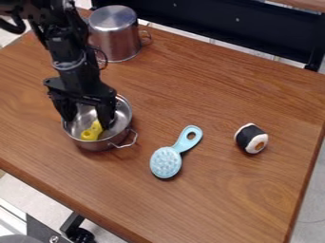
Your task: Move the yellow knife to the left side of the silver pot
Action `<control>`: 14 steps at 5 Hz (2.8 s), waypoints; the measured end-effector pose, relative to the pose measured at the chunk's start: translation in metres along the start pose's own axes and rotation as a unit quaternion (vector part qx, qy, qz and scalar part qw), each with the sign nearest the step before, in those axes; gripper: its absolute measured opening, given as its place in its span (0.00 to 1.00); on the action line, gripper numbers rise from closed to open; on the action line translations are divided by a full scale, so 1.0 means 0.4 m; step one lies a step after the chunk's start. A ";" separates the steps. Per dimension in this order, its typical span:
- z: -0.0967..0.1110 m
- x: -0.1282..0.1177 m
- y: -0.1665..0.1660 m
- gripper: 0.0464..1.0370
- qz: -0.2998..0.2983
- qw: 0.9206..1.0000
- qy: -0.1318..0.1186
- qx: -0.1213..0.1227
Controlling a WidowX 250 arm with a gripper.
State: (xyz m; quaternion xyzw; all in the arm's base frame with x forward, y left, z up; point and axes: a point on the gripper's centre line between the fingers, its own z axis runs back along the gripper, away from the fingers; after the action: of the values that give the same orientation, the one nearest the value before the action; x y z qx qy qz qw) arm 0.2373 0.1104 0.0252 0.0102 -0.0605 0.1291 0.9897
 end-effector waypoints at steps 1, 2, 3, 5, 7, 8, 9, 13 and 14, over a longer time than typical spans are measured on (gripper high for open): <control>-0.008 0.005 -0.004 0.96 0.000 1.000 -0.009 -0.002; -0.023 0.008 -0.008 0.96 0.010 1.000 -0.008 0.001; -0.031 0.015 -0.002 0.96 0.018 1.000 -0.019 0.017; -0.051 0.010 0.001 0.90 0.025 0.999 -0.019 0.033; -0.058 0.008 -0.001 0.33 0.027 0.999 -0.020 0.037; -0.048 0.011 -0.007 0.24 0.037 0.999 -0.004 0.027; -0.039 0.011 -0.012 0.24 0.050 0.999 0.012 0.016; 0.095 0.028 0.021 0.24 0.057 0.996 0.055 -0.038; 0.100 0.036 0.059 0.24 0.048 0.998 0.039 -0.030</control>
State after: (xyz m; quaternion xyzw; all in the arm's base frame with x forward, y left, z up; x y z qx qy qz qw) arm 0.2405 0.1356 0.0668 -0.0275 -0.0258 0.1753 0.9838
